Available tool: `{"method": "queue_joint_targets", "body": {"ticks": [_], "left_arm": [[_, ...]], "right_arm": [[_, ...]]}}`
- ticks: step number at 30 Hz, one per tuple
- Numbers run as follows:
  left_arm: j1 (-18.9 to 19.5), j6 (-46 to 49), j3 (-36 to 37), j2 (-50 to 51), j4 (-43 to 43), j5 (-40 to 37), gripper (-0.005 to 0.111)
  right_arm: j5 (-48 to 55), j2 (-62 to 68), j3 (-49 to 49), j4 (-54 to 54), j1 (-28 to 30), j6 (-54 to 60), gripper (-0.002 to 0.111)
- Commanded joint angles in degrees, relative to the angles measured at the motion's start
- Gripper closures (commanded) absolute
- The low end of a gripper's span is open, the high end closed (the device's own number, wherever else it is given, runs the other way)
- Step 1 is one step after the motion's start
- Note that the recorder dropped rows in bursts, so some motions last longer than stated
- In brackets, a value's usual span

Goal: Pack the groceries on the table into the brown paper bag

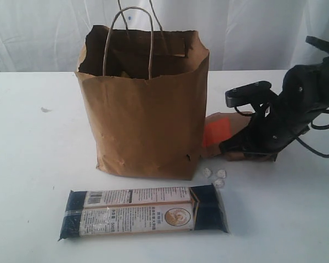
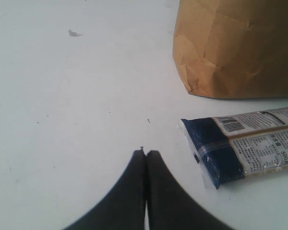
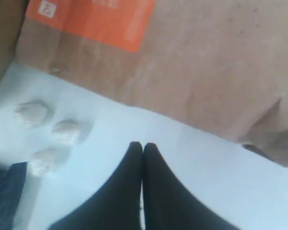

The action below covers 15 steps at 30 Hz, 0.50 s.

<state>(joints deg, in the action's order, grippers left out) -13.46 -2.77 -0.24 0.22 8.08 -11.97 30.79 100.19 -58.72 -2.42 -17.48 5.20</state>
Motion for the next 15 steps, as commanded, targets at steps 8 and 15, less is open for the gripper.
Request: {"method": "queue_joint_targets", "body": {"ticks": [8,15], "left_arm": [[0.1,0.2,0.2,-0.2,0.4,0.0,0.107],[0.1,0.2,0.2,-0.2,0.4,0.0,0.107]], "right_arm": [[0.3,-0.6,-0.1,-8.2,-7.5,8.0,0.093],[-1.1,-0.6,-0.1,-5.6,-7.5,6.2,0.074]]}}
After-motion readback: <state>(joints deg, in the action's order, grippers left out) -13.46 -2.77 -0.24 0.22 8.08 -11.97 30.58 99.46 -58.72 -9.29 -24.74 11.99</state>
